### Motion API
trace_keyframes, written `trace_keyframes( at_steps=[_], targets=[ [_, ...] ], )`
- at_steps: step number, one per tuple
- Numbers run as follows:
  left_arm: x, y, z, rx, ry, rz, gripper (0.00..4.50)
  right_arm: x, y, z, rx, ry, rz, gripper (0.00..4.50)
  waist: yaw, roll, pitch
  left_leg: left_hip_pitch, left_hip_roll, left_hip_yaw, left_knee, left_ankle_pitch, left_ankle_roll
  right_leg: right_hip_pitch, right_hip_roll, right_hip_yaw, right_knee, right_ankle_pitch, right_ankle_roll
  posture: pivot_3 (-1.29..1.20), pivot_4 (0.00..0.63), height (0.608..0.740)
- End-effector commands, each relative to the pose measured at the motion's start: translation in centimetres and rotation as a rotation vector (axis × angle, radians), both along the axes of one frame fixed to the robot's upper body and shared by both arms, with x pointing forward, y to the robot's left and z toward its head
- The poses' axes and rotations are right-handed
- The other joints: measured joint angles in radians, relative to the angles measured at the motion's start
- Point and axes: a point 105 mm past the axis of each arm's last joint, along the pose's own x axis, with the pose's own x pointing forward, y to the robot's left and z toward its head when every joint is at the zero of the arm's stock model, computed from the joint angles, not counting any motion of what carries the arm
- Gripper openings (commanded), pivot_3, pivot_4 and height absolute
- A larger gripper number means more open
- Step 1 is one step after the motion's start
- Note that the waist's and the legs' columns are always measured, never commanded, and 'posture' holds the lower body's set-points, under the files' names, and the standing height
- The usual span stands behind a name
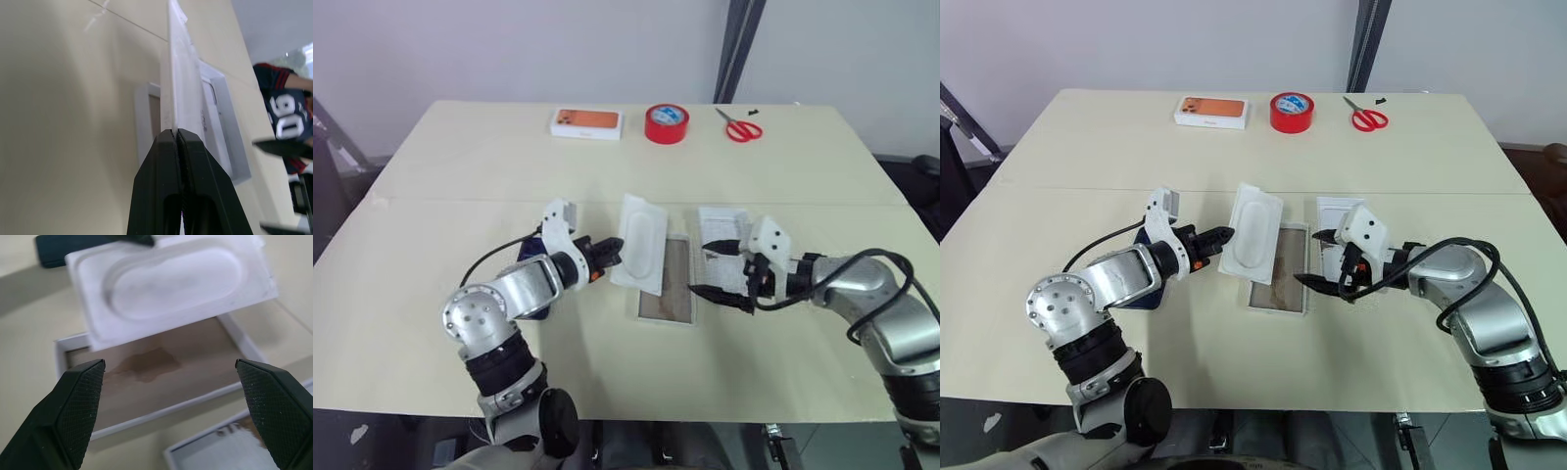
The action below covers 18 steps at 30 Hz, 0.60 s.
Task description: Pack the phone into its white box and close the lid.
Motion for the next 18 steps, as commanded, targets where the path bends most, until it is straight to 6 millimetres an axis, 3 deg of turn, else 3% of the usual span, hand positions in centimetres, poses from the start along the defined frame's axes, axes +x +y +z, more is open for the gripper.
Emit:
trace_keyframes(
  at_steps=[1, 2, 5, 12, 18],
  targets=[
    [0.3, 0.5, 1.3, -0.018, -0.043, 0.001, 0.04, -2.2, 1.6, -2.1, -0.076, 0.051, 0.127, 4.50, 0.000, 0.000, 0.000, 0.000, 0.000, 0.000, 0.000, 0.000, 0.000, 0.000, 0.000, 0.000, 0.000, 0.000, 0.000, 0.00, 0.150, 0.725],
    [0.4, 0.7, 1.4, -0.017, -0.042, 0.008, 0.04, -2.4, 1.6, -2.7, -0.099, 0.062, 0.136, 4.50, 0.000, 0.000, 0.000, 0.000, 0.000, 0.000, 0.000, 0.000, 0.000, 0.000, 0.000, 0.000, 0.000, 0.000, 0.000, 0.00, 0.150, 0.725],
    [0.6, 1.6, 1.5, -0.010, -0.047, 0.032, 0.00, -2.2, 1.8, -4.5, -0.162, 0.061, 0.143, 3.69, -0.002, 0.000, 0.000, 0.000, 0.000, 0.000, 0.001, 0.001, -0.001, 0.000, 0.000, 0.000, 0.000, 0.000, 0.000, 0.00, 0.150, 0.725],
    [0.6, 3.0, 1.9, -0.007, -0.066, 0.070, 0.00, -1.6, 3.2, -4.1, -0.137, 0.036, 0.152, 0.15, 0.000, 0.000, 0.000, 0.000, 0.000, 0.000, 0.001, 0.002, -0.004, 0.000, 0.000, 0.000, 0.000, 0.000, 0.000, 0.00, 0.150, 0.725],
    [1.0, 4.5, 3.3, -0.053, -0.100, 0.128, 0.00, -0.8, 6.3, -3.5, -0.146, -0.058, 0.228, 0.06, -0.006, -0.001, 0.000, 0.000, 0.000, 0.000, 0.000, 0.003, -0.005, 0.000, 0.000, 0.000, 0.000, 0.000, 0.000, 0.00, 0.150, 0.725]
  ],
)
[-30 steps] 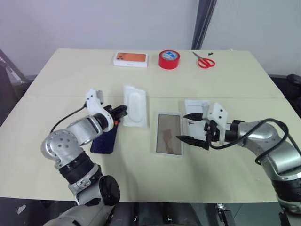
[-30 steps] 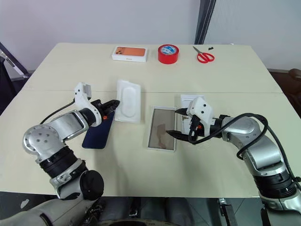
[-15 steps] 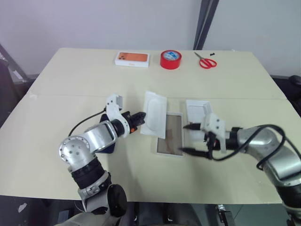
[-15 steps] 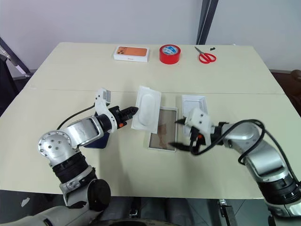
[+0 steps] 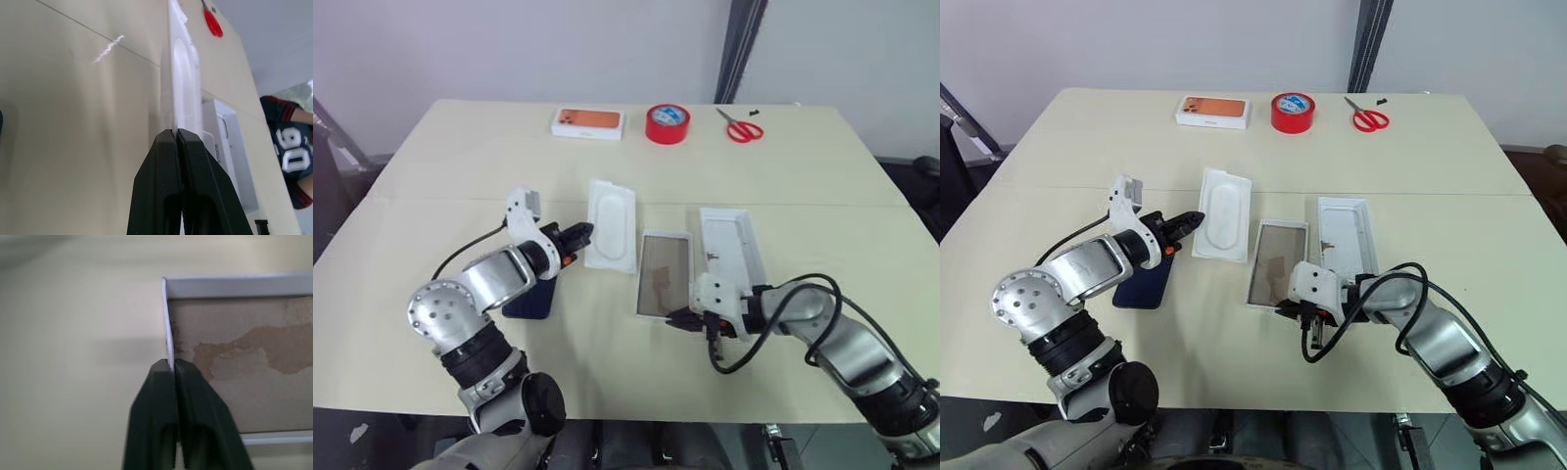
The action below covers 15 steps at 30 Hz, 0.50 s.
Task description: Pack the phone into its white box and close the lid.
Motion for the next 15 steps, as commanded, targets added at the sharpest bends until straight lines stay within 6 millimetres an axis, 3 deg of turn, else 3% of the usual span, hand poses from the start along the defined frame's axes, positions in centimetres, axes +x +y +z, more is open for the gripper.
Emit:
trace_keyframes(
  at_steps=[1, 5, 12, 15],
  targets=[
    [0.2, 0.7, 2.2, -0.017, -0.078, 0.014, 0.00, 0.5, 2.2, 1.0, 0.020, -0.078, 0.056, 0.06, 0.000, 0.000, 0.000, 0.000, 0.000, 0.000, 0.000, 0.000, 0.000, 0.000, 0.000, 0.000, 0.000, 0.000, 0.000, 0.00, 0.150, 0.725],
    [0.4, 1.1, 2.7, -0.021, -0.087, 0.024, 0.00, 2.1, 4.4, 1.3, 0.021, -0.134, 0.052, 0.06, 0.000, 0.000, 0.000, 0.000, 0.000, 0.000, 0.000, 0.000, -0.001, 0.000, 0.000, 0.000, 0.000, 0.000, 0.000, 0.00, 0.150, 0.725],
    [0.3, 0.8, 2.4, -0.008, -0.076, 0.015, 0.00, 3.5, 5.4, 1.4, 0.008, -0.176, 0.021, 0.06, 0.004, 0.000, 0.000, 0.000, -0.001, 0.000, 0.000, 0.000, -0.001, 0.000, -0.001, 0.000, 0.000, 0.000, 0.000, 0.00, 0.150, 0.725],
    [0.1, 0.7, 1.9, 0.007, -0.059, 0.011, 0.00, 2.9, 5.7, 2.2, 0.053, -0.180, 0.060, 1.35, 0.001, 0.000, 0.000, 0.000, -0.001, 0.000, 0.000, 0.000, -0.001, 0.000, -0.001, 0.000, 0.000, 0.000, 0.000, 0.00, 0.150, 0.725]
  ],
)
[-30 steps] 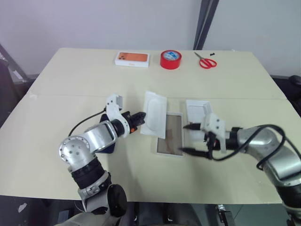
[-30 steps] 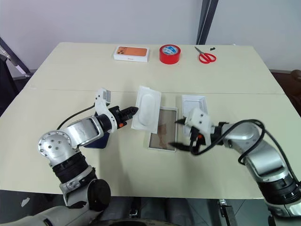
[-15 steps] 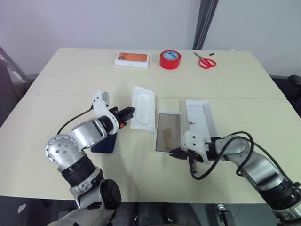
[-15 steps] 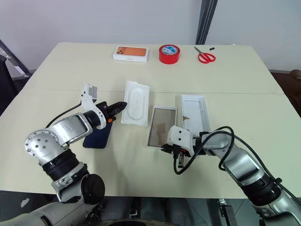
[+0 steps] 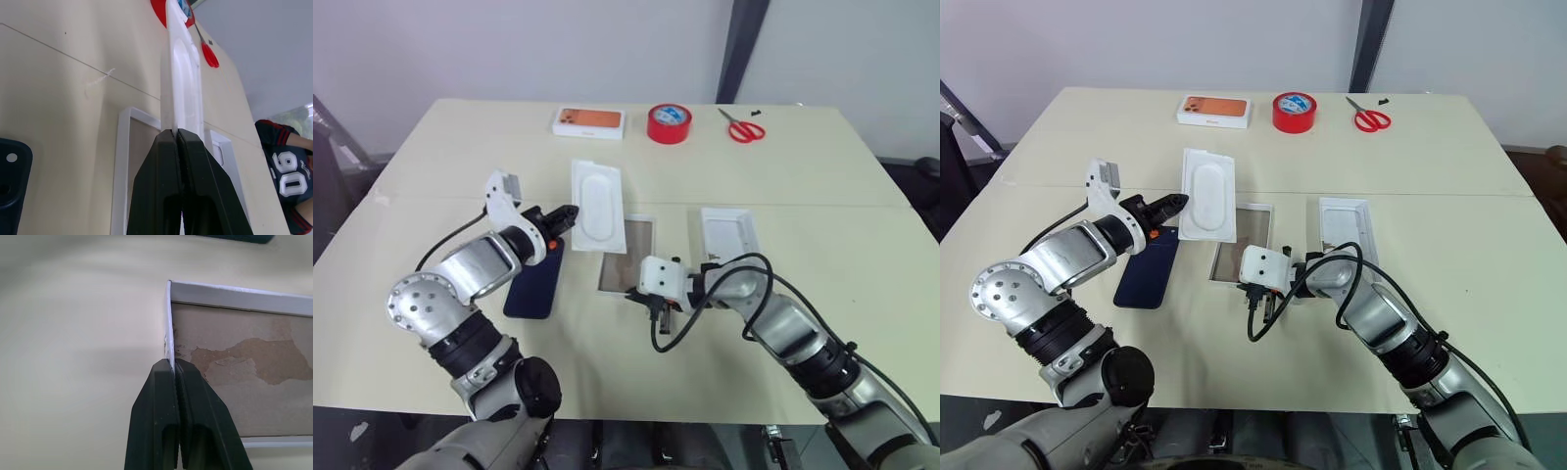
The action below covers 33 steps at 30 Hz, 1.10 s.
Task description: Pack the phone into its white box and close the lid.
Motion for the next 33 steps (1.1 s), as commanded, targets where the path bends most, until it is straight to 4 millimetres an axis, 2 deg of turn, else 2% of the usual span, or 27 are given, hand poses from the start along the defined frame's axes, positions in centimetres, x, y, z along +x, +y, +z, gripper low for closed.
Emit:
trace_keyframes(
  at_steps=[1, 4, 12, 17, 22, 25, 26, 28, 31, 33],
  targets=[
    [-0.5, -0.7, 0.2, 0.025, -0.022, -0.036, 0.00, -0.7, 0.7, 2.2, 0.069, -0.057, 0.065, 1.83, -0.003, 0.000, 0.000, 0.000, 0.000, 0.000, 0.000, 0.000, 0.000, 0.000, 0.000, 0.000, 0.000, 0.000, 0.000, 0.00, 0.150, 0.725],
    [-0.7, -1.0, -0.2, 0.042, -0.010, -0.054, 0.00, -0.6, -0.3, 3.3, 0.097, -0.057, 0.039, 3.33, -0.003, 0.000, 0.000, 0.000, 0.000, 0.000, 0.000, 0.000, 0.000, 0.000, 0.000, 0.000, 0.000, 0.000, 0.000, 0.00, 0.150, 0.725],
    [-0.7, -2.6, -2.1, 0.109, 0.063, -0.132, 0.00, -0.9, -4.3, 3.9, 0.029, -0.028, 0.003, 3.33, -0.001, 0.000, 0.000, 0.000, 0.000, 0.000, 0.000, 0.000, 0.000, 0.000, 0.000, 0.000, 0.000, 0.000, 0.000, 0.00, 0.150, 0.725],
    [-0.8, -4.0, -3.0, 0.126, 0.101, -0.176, 0.00, 0.0, -4.6, 4.0, 0.042, -0.053, -0.050, 3.33, -0.004, 0.000, 0.000, 0.000, 0.000, 0.000, 0.000, 0.000, 0.000, 0.000, 0.000, 0.000, 0.000, 0.000, 0.000, 0.00, 0.150, 0.725],
    [-1.0, -4.3, -3.7, 0.152, 0.122, -0.187, 0.00, 0.3, -4.4, 4.2, 0.060, -0.068, -0.060, 3.33, -0.004, 0.000, 0.000, 0.000, 0.000, 0.000, 0.000, 0.000, 0.000, 0.000, 0.000, 0.000, 0.000, 0.000, 0.000, 0.00, 0.150, 0.725],
    [-1.2, -4.3, -3.8, 0.162, 0.120, -0.189, 0.89, 0.5, -4.3, 4.4, 0.066, -0.077, -0.061, 3.40, -0.002, 0.000, 0.000, 0.000, 0.000, 0.000, 0.000, 0.000, 0.000, 0.000, 0.000, 0.000, 0.000, 0.000, 0.000, 0.00, 0.150, 0.725],
    [-1.3, -4.3, -3.8, 0.162, 0.118, -0.188, 1.30, 0.6, -4.3, 4.4, 0.068, -0.080, -0.062, 3.40, -0.002, 0.000, 0.000, 0.000, 0.000, 0.000, 0.000, 0.000, 0.000, 0.000, 0.000, 0.000, 0.000, 0.000, 0.000, 0.00, 0.150, 0.725],
    [-1.4, -4.2, -3.7, 0.162, 0.111, -0.185, 2.33, 0.8, -4.4, 4.5, 0.070, -0.084, -0.069, 3.40, -0.002, 0.000, 0.000, 0.000, 0.000, 0.000, 0.000, 0.000, 0.000, 0.000, 0.000, 0.000, 0.000, 0.000, 0.000, 0.00, 0.150, 0.725],
    [-1.7, -4.2, -2.4, 0.109, 0.048, -0.190, 3.81, 1.4, -4.3, 4.7, 0.089, -0.091, -0.093, 3.40, -0.002, 0.000, 0.000, 0.000, 0.000, 0.000, 0.000, 0.000, 0.000, 0.000, 0.000, 0.000, 0.000, 0.000, 0.000, 0.00, 0.150, 0.725],
    [-1.8, -3.9, -1.7, 0.094, 0.016, -0.191, 3.81, 1.7, -4.1, 5.1, 0.119, -0.089, -0.104, 3.40, -0.004, 0.000, 0.000, 0.000, 0.000, 0.000, 0.000, 0.000, 0.000, 0.000, 0.000, 0.000, 0.000, 0.000, 0.000, 0.00, 0.150, 0.725]
  ],
)
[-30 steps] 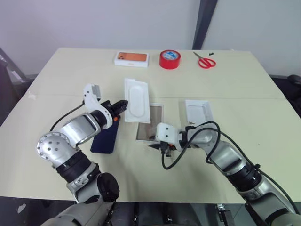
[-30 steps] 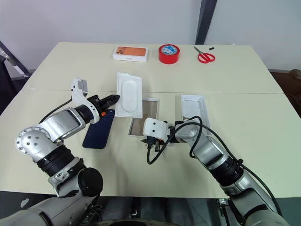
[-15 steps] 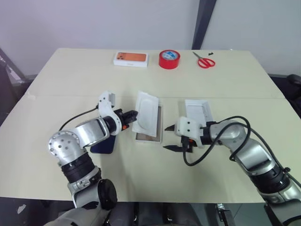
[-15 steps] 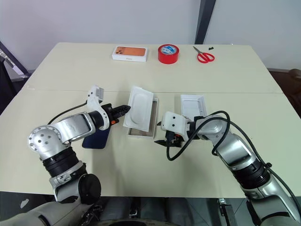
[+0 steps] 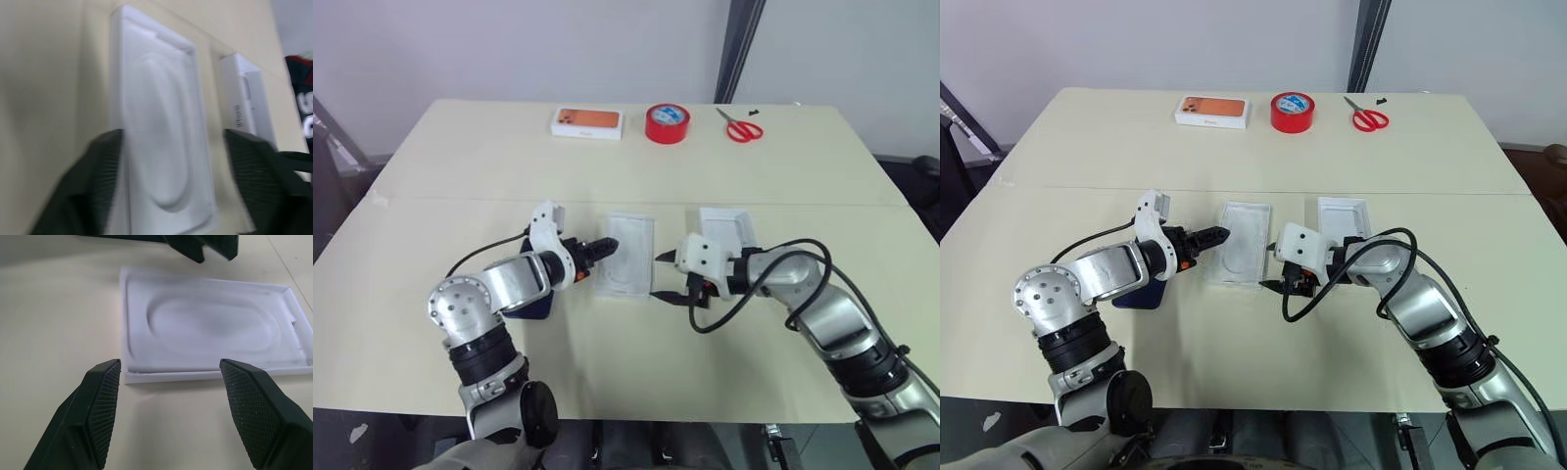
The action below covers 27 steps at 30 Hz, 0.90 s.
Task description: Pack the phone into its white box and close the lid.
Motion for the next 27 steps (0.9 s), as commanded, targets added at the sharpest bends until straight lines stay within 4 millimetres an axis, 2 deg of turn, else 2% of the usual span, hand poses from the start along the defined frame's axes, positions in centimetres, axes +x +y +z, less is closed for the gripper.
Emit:
trace_keyframes(
  at_steps=[1, 4, 6, 8, 12, 13, 15, 17, 21, 27],
  targets=[
    [-0.6, 0.2, 2.0, -0.031, -0.095, -0.023, 3.81, 0.8, 0.5, 2.1, 0.061, -0.064, -0.013, 3.40, -0.002, 0.000, 0.000, 0.000, 0.000, 0.000, 0.000, 0.000, 0.000, 0.000, 0.000, 0.000, 0.000, 0.000, 0.000, 0.00, 0.150, 0.725],
    [-0.5, 1.4, 2.8, -0.030, -0.133, 0.003, 3.81, 1.4, 0.7, 2.8, 0.091, -0.070, -0.027, 3.40, -0.004, 0.000, 0.000, 0.000, 0.000, 0.000, 0.000, 0.000, 0.000, 0.000, 0.000, 0.000, 0.000, 0.000, 0.000, 0.00, 0.150, 0.725],
    [-0.2, 2.7, 3.7, -0.019, -0.175, 0.042, 3.87, 2.2, 1.1, 3.3, 0.131, -0.056, -0.063, 2.84, -0.004, 0.000, 0.000, 0.000, 0.000, 0.000, 0.000, 0.000, 0.000, 0.000, 0.000, 0.000, 0.000, 0.000, 0.000, 0.00, 0.150, 0.725],
    [-0.1, 4.0, 4.5, 0.013, -0.218, 0.079, 3.87, 2.8, 1.6, 3.7, 0.164, -0.033, -0.101, 2.06, -0.010, 0.000, 0.000, 0.000, 0.000, 0.000, 0.000, 0.000, 0.000, 0.000, 0.000, 0.000, 0.000, 0.000, 0.000, 0.00, 0.150, 0.725],
    [-0.8, 6.3, 4.4, 0.189, -0.295, 0.092, 3.87, 3.5, 3.3, 3.2, 0.156, -0.011, -0.130, 0.05, -0.022, 0.000, 0.000, 0.000, 0.000, 0.000, -0.001, 0.000, -0.001, -0.001, 0.000, 0.000, 0.001, 0.000, 0.000, 0.00, 0.150, 0.725],
    [-1.0, 6.6, 4.3, 0.208, -0.315, 0.082, 3.87, 3.8, 3.7, 2.9, 0.144, -0.015, -0.142, 0.01, -0.022, 0.001, 0.000, 0.000, 0.000, 0.000, -0.002, 0.001, -0.001, -0.001, 0.000, 0.000, 0.001, 0.000, 0.000, 0.00, 0.150, 0.725],
    [-2.4, 7.2, 3.3, 0.380, -0.397, 0.009, 3.87, 5.1, 4.5, 2.4, 0.100, -0.051, -0.200, 0.01, -0.029, 0.000, 0.000, 0.000, 0.000, 0.000, -0.002, 0.001, -0.001, -0.002, 0.000, 0.000, 0.001, 0.000, 0.000, 0.00, 0.150, 0.725],
    [-4.0, 6.9, 2.5, 0.504, -0.486, -0.114, 3.87, 6.0, 5.2, 1.9, 0.065, -0.069, -0.228, 0.01, -0.041, 0.001, 0.000, 0.000, 0.000, 0.001, -0.004, 0.001, -0.002, -0.004, 0.000, 0.001, 0.001, 0.000, -0.001, 0.00, 0.150, 0.725],
    [-6.1, 7.2, 1.0, 0.549, -0.547, -0.238, 3.87, 7.1, 6.0, 1.2, 0.021, -0.085, -0.263, 0.01, -0.037, 0.001, 0.000, 0.000, 0.000, 0.001, -0.007, 0.001, -0.003, -0.004, -0.002, 0.001, -0.001, -0.001, -0.003, 0.00, 0.150, 0.725],
    [-7.3, 7.9, -0.3, 0.546, -0.556, -0.289, 3.87, 8.7, 7.4, 0.3, -0.030, -0.122, -0.299, 0.01, -0.048, 0.001, 0.000, 0.000, 0.000, 0.001, -0.011, -0.001, 0.002, -0.006, -0.003, 0.001, -0.001, 0.000, -0.002, 0.00, 0.150, 0.725]
  ],
)
